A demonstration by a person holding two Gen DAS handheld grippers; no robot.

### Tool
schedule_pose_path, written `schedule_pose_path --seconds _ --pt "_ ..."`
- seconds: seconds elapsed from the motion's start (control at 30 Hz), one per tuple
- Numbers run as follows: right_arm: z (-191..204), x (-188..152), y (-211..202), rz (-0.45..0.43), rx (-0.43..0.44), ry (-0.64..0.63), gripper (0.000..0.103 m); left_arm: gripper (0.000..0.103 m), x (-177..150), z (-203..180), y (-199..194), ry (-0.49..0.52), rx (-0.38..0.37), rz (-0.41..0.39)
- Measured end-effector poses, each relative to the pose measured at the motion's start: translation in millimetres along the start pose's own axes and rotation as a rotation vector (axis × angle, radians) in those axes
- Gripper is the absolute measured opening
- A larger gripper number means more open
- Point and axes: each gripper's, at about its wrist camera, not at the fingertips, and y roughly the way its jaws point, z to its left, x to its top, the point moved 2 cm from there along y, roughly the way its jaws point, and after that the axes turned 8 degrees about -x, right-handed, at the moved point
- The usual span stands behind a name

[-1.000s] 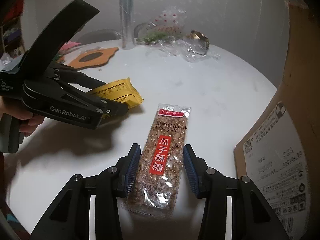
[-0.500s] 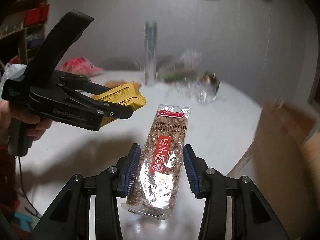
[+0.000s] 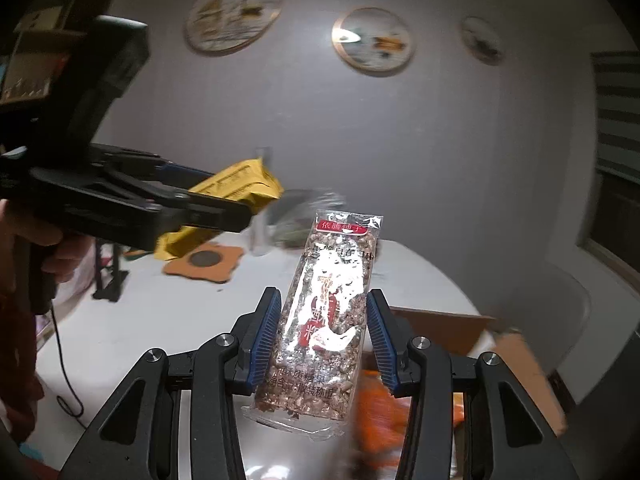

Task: Organize snacks
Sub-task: 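Carry the sesame bar and yellow pack into the box and open both tools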

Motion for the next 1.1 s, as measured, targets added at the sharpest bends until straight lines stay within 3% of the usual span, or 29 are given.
schedule_pose_path --seconds 0.2,0.37,0.77,1.1 --pt "-66 -21 8 0.058 -0.06 0.089 0.04 0.07 25 -53 46 0.062 -0.132 0.052" --pt "-101 -50 24 0.125 -0.061 0.132 0.04 0.07 25 -82 88 0.092 -0.168 0.128" --pt "-115 -81 58 0.157 -0.052 0.065 0.04 0.07 18 -99 163 0.105 -0.176 0.251" --pt "-116 -88 76 0.178 -0.059 -0.018 0.04 0.07 7 -95 190 0.13 -0.145 0.313"
